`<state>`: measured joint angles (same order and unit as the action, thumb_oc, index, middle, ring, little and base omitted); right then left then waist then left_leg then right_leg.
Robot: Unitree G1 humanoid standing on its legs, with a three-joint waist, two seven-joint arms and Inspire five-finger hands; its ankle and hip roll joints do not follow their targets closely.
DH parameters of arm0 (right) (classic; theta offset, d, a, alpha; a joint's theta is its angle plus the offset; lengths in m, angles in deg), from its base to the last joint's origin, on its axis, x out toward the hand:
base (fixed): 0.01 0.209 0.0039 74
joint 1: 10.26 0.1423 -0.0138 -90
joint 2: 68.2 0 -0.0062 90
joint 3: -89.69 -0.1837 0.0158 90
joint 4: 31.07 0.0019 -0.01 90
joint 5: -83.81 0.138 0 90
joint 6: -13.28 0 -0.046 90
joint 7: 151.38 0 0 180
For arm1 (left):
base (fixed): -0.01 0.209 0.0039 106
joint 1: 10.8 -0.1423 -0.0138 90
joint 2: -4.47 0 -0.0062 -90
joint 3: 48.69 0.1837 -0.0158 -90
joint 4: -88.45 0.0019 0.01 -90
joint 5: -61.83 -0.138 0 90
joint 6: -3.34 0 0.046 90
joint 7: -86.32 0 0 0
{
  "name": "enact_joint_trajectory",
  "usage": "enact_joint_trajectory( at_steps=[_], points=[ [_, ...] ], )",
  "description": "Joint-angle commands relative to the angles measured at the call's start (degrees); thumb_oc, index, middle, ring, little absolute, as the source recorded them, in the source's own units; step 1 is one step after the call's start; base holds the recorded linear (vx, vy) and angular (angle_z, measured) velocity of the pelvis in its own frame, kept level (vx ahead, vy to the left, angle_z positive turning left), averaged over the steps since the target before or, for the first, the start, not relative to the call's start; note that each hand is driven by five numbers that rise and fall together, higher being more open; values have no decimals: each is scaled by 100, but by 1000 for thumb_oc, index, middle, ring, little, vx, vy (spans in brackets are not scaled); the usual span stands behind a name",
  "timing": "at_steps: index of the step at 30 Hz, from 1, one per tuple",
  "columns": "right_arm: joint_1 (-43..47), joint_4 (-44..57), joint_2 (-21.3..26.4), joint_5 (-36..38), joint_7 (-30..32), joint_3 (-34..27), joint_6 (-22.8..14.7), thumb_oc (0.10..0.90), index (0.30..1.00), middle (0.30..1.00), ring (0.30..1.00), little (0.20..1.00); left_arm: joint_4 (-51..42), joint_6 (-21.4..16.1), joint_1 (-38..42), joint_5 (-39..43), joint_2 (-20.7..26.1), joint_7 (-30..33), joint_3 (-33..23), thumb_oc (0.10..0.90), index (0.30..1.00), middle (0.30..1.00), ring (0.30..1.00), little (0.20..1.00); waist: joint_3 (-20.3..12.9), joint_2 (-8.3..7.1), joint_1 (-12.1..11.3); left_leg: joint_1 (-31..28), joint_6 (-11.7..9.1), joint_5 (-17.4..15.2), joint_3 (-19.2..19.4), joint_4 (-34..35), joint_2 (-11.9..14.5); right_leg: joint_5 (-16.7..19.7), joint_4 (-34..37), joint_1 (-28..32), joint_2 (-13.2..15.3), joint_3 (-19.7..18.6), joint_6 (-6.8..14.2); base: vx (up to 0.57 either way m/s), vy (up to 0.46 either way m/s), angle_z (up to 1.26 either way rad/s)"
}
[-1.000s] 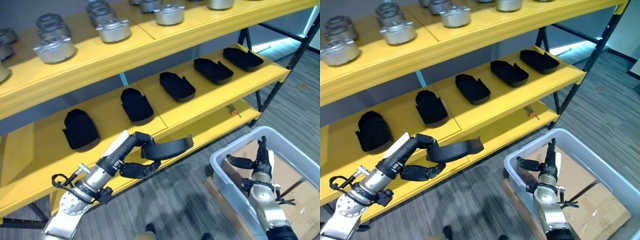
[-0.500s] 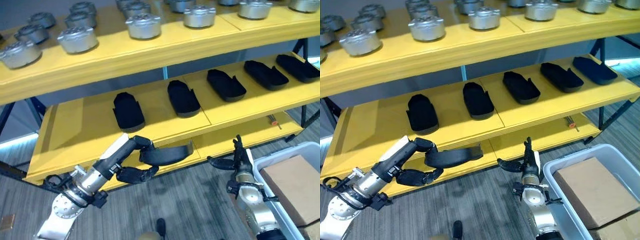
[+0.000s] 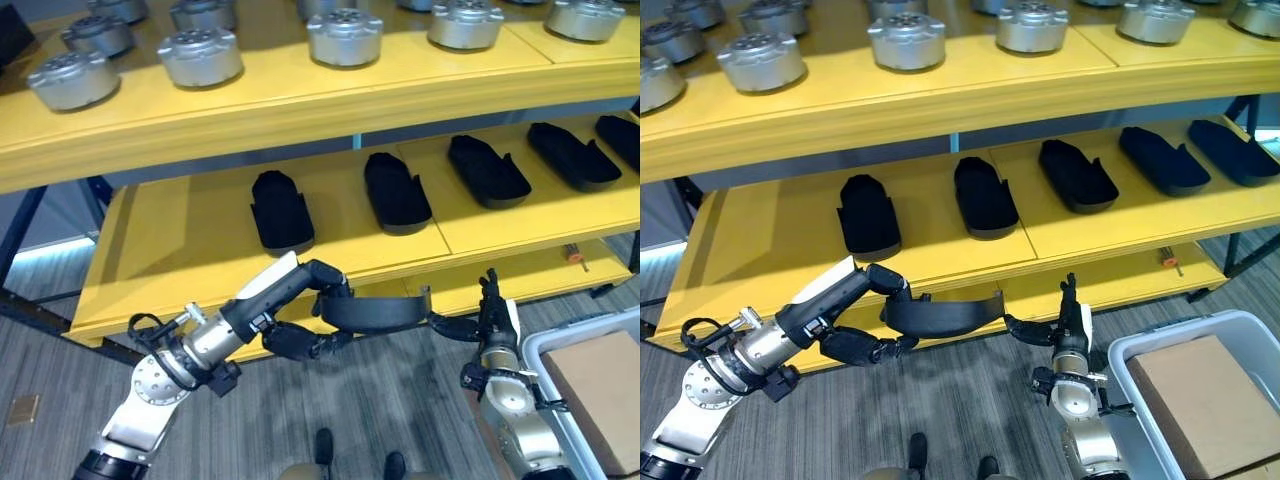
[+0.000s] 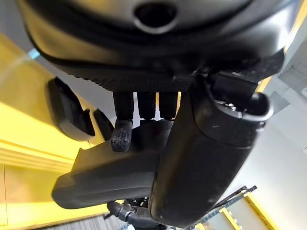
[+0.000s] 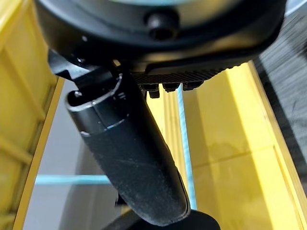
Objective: Move parts from the plastic box to the shelf.
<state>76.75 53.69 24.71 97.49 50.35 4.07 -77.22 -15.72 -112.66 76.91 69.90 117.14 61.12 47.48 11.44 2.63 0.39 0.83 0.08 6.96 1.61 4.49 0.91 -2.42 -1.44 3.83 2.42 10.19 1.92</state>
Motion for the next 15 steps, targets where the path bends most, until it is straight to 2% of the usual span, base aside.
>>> enact_joint_trajectory(
  at_steps=[1, 3, 4, 5, 6, 8, 10, 12, 14, 15],
  points=[
    [381, 509, 206, -11, -51, -211, -787, 900, 1000, 1000, 1000, 1000, -552, -475, 305, 330, -110, 475, -568, 400, 300, 300, 300, 300, -384, -227, 61, -196, 98, -978, 624, -710, -274, 166, 25, -75, 65, -213, 170, 29, -48, 0],
    [368, 573, 243, -50, -38, -225, -830, 900, 1000, 1000, 1000, 1000, -570, -508, 265, 352, -64, 542, -627, 400, 300, 300, 300, 300, -366, -233, 77, -129, 136, -1169, 724, -1025, -348, 162, 7, -103, 107, -226, 169, -19, -22, 1],
    [399, 604, 293, -34, 49, -248, -872, 900, 1000, 1000, 1000, 1000, -587, -551, 281, 343, -50, 632, -637, 400, 300, 300, 300, 300, -264, -278, 101, 136, 68, -1273, 952, -1722, -272, 147, -72, -123, 220, -164, 128, -81, 19, 1],
    [429, 571, 310, 57, 85, -265, -965, 900, 1000, 1000, 1000, 1000, -588, -582, 320, 357, -63, 640, -608, 400, 300, 300, 300, 300, -207, -285, 120, 290, -24, -1197, 1020, -2015, -100, 134, -106, -125, 244, -118, 95, -93, 56, 10],
    [463, 529, 301, 162, 90, -283, -1133, 900, 1000, 1000, 1000, 1000, -599, -588, 345, 343, -82, 684, -579, 400, 300, 300, 300, 300, -176, -281, 134, 349, -83, -1140, 1022, -2092, 38, 123, -143, -138, 258, -98, 80, -42, 139, 14],
    [525, 533, 236, 148, 95, -342, -1572, 900, 1000, 1000, 1000, 1000, -639, -549, 306, 351, -141, 730, -583, 400, 300, 300, 300, 300, -178, -245, 140, 240, -147, -1006, 818, -1811, 288, 90, -231, -186, 300, -139, 88, 31, 211, 11],
    [532, 636, 241, 96, 150, -381, -1603, 900, 1000, 1000, 1000, 1000, -641, -467, 270, 393, -171, 726, -610, 400, 300, 300, 300, 300, -206, -213, 136, 125, -177, -897, 621, -1516, 380, 61, -265, -209, 305, -213, 96, 69, 256, -2],
    [545, 741, 333, 119, 101, -527, -1554, 900, 1000, 1000, 1000, 1000, -632, -336, 155, 366, -212, 600, -654, 400, 300, 300, 300, 300, -256, -142, 129, -63, -337, -509, 184, -884, 723, -11, -295, -222, 336, -411, 105, 91, 426, -10],
    [524, 713, 461, 156, 1, -662, -1572, 900, 1000, 1000, 1000, 1000, -674, -352, 7, 409, -190, 452, -680, 400, 300, 300, 300, 300, -238, -73, 119, -35, -533, 98, -118, -626, 1137, 8, -283, -230, 425, -550, 119, 3, 431, -28],
    [546, 679, 501, 125, 43, -685, -1579, 900, 1000, 1000, 1000, 1000, -685, -376, -36, 382, -193, 452, -673, 400, 300, 300, 300, 300, -225, -50, 108, 4, -578, 255, -260, -624, 1232, 7, -286, -230, 469, -609, 125, -23, 471, -31]
  ],
)
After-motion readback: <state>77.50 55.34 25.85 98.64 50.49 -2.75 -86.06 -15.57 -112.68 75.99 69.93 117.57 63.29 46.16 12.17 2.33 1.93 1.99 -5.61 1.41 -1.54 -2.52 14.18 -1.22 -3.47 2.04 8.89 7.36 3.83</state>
